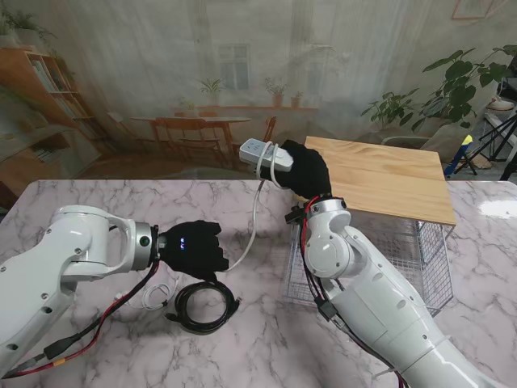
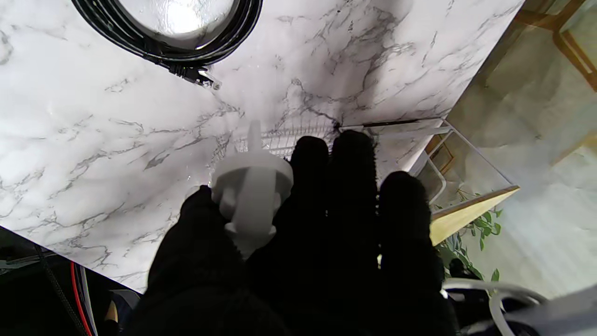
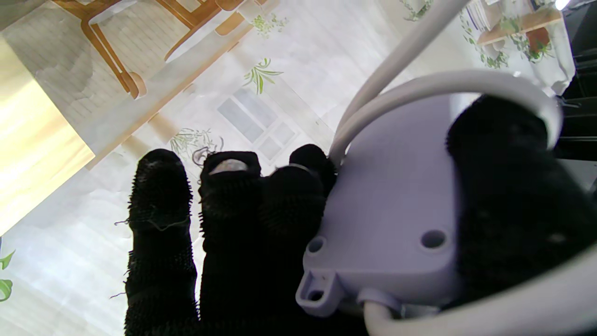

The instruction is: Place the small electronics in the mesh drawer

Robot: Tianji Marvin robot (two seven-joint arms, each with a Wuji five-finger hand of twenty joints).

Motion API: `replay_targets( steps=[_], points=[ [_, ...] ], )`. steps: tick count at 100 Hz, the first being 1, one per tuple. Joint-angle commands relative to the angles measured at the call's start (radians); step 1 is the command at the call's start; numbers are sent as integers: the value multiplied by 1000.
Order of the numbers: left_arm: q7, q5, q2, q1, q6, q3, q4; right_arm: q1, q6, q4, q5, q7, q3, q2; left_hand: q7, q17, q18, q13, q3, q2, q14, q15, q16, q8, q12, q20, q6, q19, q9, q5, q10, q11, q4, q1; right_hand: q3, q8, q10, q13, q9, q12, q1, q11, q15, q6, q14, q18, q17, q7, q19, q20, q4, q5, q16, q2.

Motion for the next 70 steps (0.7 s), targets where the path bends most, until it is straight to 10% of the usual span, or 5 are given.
replay_targets(
  steps=[1,26,70],
  points=[
    [-39,-19,-6,18,-62,0,-12,23,12,11,0,-6,6,-4,47,15,-13,38,19,-33,-11,27,14,-4,7,4,-160,35,39,19,-51,30,-3,76,261,11,-84,25,53,-7,241,60,96,-342,-58,4,-8,118,15,-9,6,-8,16,239],
    [-35,27,-99,46,-60,-90,-48,37,5,48,-1,5,-24,-7,51,82,-5,103,26,-49,-24,166,59,-19,66,25,-127,141,81,40,-60,135,2,85,261,10,-83,26,54,-8,242,60,96,-341,-57,7,-8,118,16,-9,7,-8,16,238],
    [-96,-67,-113,-23,33,-116,-92,26,-20,76,3,29,-64,-6,53,123,-10,137,26,-63,-34,228,78,-13,104,17,-97,174,100,49,-47,183,1,108,263,8,-82,29,56,-7,243,61,95,-338,-52,9,-7,117,17,-9,7,-5,15,235]
  ],
)
